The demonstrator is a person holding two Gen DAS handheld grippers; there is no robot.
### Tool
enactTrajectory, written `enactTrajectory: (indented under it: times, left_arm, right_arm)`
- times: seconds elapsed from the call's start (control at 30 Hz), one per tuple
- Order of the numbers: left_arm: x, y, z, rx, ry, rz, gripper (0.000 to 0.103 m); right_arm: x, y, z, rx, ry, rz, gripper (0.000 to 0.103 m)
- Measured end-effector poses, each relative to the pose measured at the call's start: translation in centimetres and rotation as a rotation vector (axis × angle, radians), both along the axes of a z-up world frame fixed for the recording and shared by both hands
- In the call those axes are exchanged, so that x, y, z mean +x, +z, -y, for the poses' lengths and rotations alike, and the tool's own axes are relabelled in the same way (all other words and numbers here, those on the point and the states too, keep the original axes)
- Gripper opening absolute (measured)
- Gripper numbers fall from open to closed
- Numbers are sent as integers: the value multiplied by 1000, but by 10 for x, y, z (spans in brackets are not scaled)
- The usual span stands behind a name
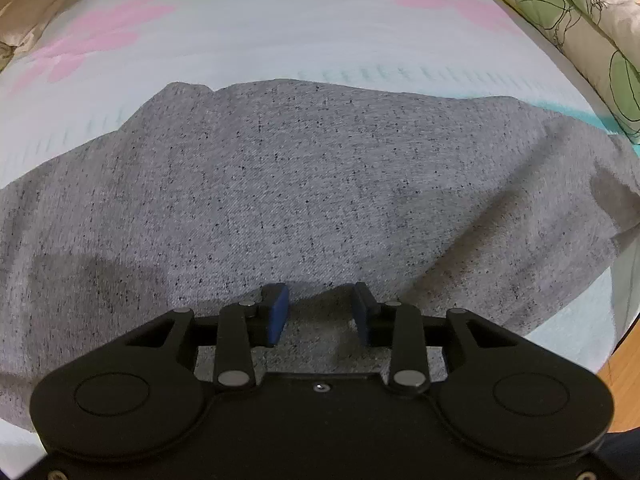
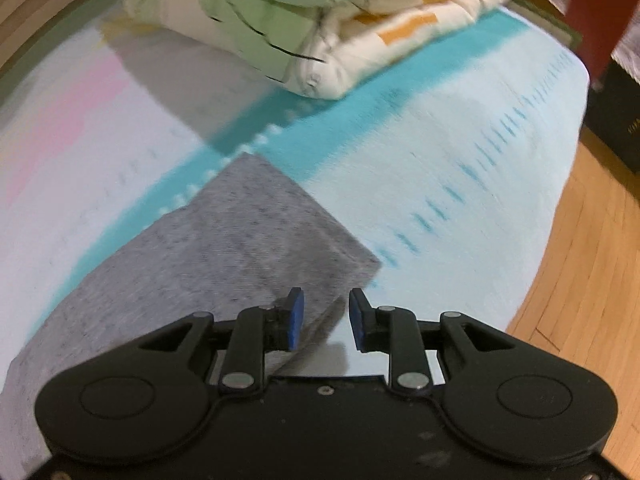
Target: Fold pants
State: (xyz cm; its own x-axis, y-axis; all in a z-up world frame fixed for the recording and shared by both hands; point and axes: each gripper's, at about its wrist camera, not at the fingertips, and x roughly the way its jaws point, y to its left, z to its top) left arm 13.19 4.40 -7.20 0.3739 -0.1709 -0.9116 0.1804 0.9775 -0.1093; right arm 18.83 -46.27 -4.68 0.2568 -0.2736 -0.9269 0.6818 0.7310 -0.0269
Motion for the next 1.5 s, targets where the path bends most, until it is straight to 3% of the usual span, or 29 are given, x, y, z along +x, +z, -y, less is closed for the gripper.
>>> enactTrajectory:
  times: [0.3,0.33,0.4,0.57,0.67,0.73,0.83,0.9,0.93,1.03,1.17,1.4,1.47,1.5]
  left_arm:
    - [8,-4,4,-7,4,-1,46]
    - [6,-4,2,-7,3,0,46]
    - [3,-3,0,-6,1,1,46]
    - [3,-1,-3,-24,7,-8,47]
    - [3,1,-5,-31,2,-6,47]
    - [2,2,-6,-32,-4,-4,47]
    - [2,6,-14,-50,16,-14,46]
    - [7,10,-25,-75,57,-14,46]
    - [10,13,-32,-82,84,-9,46]
    - [25,18,-52,-84,178,2,46]
    - [48,24,-77,-71,293,5,46]
    - [68,14,-120,9,422,2,46]
    - [64,0,-132,-1,442,-49,46]
    - [57,-2,-136,-23,429,-15,48]
  right_arm:
    - [6,-10,1,21,12,55,30]
    - [7,-9,-1,14,16,63,28]
    - [8,-5,-7,-10,42,68,5]
    - [7,11,-11,-134,77,55,4]
    - [2,2,6,-96,14,13,4]
    - [4,-11,5,-90,41,-42,4]
    - [11,-11,-7,-186,67,-107,13]
    - [14,5,-18,-244,38,-80,22]
    - [15,15,-26,-269,48,-48,22]
    - [26,41,-61,-271,146,86,24]
    - [53,47,-123,-89,331,193,26]
    - [95,23,-251,100,716,204,26]
    - [103,16,-287,121,825,191,26]
    - [106,14,-301,127,869,189,27]
